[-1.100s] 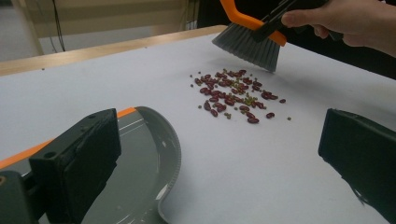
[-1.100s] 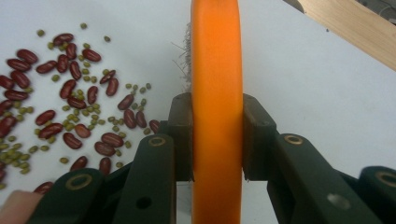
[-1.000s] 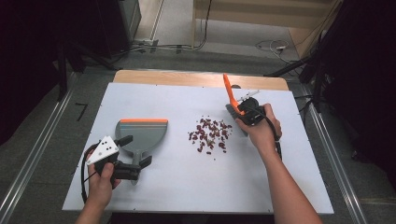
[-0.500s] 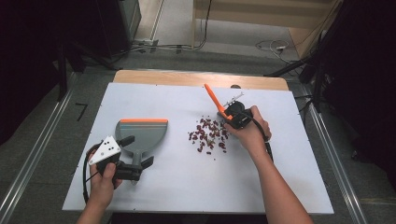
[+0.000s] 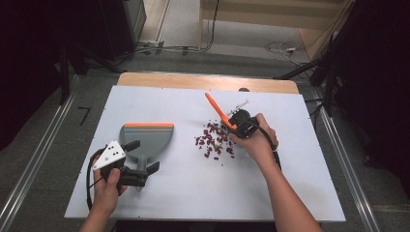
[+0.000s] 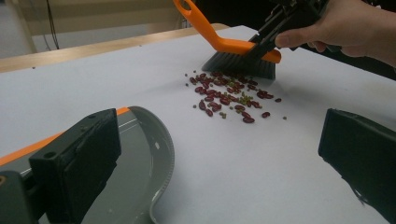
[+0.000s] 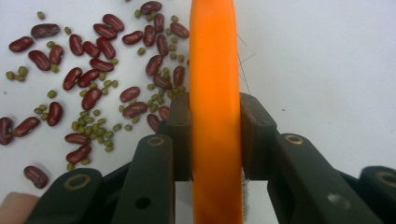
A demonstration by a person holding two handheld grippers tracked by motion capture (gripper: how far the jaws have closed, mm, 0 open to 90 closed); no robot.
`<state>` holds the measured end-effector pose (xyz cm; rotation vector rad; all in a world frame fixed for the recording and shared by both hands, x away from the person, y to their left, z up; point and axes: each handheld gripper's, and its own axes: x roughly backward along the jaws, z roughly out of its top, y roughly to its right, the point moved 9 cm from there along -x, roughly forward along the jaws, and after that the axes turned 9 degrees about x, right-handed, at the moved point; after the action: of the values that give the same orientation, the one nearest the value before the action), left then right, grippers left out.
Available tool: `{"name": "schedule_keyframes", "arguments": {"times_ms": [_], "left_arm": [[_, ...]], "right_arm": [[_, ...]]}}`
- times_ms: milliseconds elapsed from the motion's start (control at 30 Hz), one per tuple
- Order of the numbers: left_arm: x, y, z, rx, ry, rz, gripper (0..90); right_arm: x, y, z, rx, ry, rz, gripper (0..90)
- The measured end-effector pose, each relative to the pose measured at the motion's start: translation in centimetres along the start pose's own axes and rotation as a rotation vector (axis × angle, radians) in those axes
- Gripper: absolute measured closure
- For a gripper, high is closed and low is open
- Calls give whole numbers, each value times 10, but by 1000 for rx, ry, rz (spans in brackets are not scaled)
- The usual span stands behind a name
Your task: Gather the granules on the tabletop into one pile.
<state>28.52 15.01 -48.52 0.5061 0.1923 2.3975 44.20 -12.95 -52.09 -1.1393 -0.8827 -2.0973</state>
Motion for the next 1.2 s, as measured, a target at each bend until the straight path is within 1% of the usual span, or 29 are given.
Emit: {"name": "schedule_keyframes", "arguments": {"times_ms": [67, 167, 333, 367, 433, 467, 567, 833, 900, 933, 1000, 1100, 1133, 1200], "left_arm": [[0, 0, 0, 3, 3, -1, 0], [1, -1, 1, 5, 3, 1, 0], [1, -2, 1, 9, 7, 2, 0], [1, -2, 1, 9, 8, 1, 0], [1, -2, 1, 10, 5, 1, 0], [1, -2, 1, 9, 4, 2, 0], [1, -2, 1, 10, 6, 1, 0], [1, -2, 1, 11, 4, 1, 0], [1, -2, 1, 11, 4, 2, 0], [1, -2, 1, 12, 6, 0, 0], [1, -2, 1, 12, 7, 1, 0], [1, -2, 1, 13, 8, 1, 0], [1, -2, 1, 13, 7, 1, 0], [1, -2, 1, 12, 7, 1, 0]], "right_arm": [[1, -3, 0, -1, -1, 8, 682], [2, -6, -1, 11, 4, 16, 681], [3, -11, -1, 20, 7, 29, 680], [4, -13, -2, 16, 5, 34, 680], [5, -15, -2, 25, 7, 41, 680], [5, -17, -2, 22, 7, 44, 680], [6, -21, -3, 35, 9, 52, 679], [8, -29, -5, 52, 15, 59, 677], [9, -30, -5, 69, 17, 59, 677], [10, -33, -6, 58, 14, 65, 677], [10, -34, -7, 72, 17, 67, 677], [11, -37, -7, 78, 22, 75, 677], [12, -39, -8, 71, 18, 75, 677], [12, -40, -8, 84, 21, 76, 677]]}}
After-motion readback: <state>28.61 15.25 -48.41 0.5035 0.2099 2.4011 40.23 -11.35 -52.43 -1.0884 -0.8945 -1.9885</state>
